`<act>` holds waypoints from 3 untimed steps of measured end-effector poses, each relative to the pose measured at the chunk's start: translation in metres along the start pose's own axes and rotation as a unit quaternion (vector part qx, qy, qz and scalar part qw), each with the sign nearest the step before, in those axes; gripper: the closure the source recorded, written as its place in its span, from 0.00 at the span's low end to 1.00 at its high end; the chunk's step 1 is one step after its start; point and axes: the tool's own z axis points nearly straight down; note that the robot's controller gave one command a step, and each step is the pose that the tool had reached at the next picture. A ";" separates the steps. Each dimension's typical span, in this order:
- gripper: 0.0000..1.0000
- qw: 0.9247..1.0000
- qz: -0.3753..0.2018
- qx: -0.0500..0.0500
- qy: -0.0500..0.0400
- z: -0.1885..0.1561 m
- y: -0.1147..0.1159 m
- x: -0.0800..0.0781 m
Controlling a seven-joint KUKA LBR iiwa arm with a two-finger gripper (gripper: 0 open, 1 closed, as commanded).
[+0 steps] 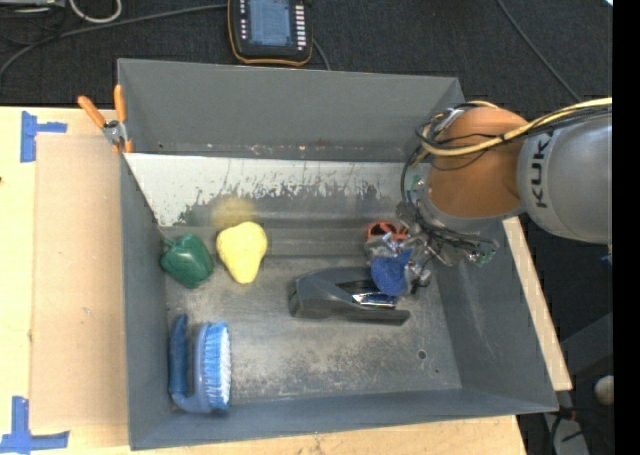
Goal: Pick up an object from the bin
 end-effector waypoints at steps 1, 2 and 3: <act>1.00 1.000 0.000 0.000 0.000 0.000 0.000 0.000; 1.00 1.000 0.000 -0.002 0.003 -0.024 0.002 0.001; 1.00 1.000 0.001 -0.005 0.003 -0.055 0.004 0.000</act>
Offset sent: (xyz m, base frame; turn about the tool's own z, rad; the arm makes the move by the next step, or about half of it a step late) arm 0.0000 0.0000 0.0567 0.0002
